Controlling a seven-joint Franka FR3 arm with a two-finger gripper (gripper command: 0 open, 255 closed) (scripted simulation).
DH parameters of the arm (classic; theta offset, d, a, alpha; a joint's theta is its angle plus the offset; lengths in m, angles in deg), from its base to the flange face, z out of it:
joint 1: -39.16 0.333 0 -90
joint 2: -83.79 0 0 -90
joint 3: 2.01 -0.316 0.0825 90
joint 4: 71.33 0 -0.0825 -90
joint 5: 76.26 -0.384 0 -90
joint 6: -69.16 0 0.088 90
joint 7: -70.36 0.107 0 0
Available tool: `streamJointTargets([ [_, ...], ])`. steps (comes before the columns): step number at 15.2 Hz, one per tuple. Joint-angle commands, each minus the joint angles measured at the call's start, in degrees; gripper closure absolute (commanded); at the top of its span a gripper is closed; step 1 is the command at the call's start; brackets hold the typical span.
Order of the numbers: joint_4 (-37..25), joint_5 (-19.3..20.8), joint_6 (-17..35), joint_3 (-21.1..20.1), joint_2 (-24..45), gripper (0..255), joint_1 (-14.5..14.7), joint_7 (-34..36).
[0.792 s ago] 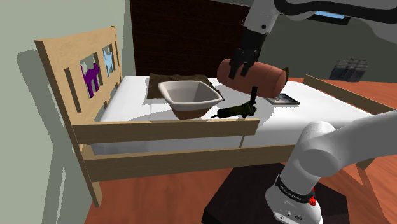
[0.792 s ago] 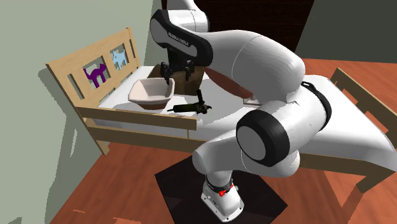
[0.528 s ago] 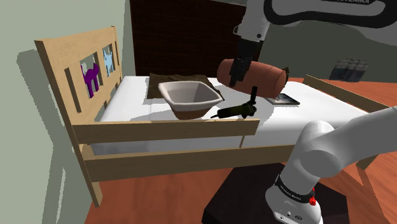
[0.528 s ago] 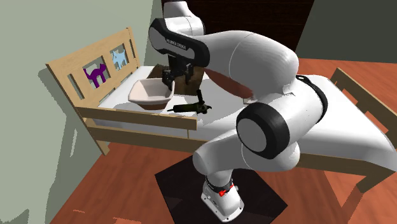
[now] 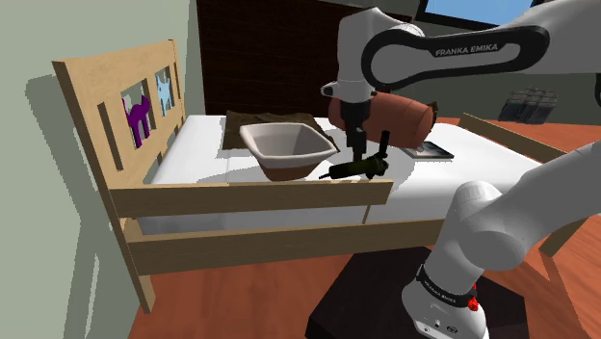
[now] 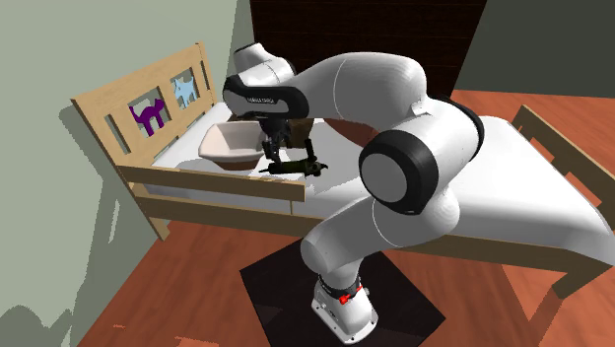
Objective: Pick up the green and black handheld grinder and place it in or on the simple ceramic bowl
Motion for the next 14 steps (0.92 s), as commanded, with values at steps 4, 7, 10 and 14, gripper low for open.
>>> streamJointTargets([
  [4,4.3,1.1,3.6,0.6,-0.3,0,0.0,-1.1],
  [7,6.3,1.4,5.5,1.0,-0.5,0,-0.1,-1.1],
  [10,6.3,1.4,5.5,1.0,-0.5,0,-0.1,-1.1],
  [14,6.3,1.4,5.5,1.0,-0.5,0,-0.1,-1.1],
])
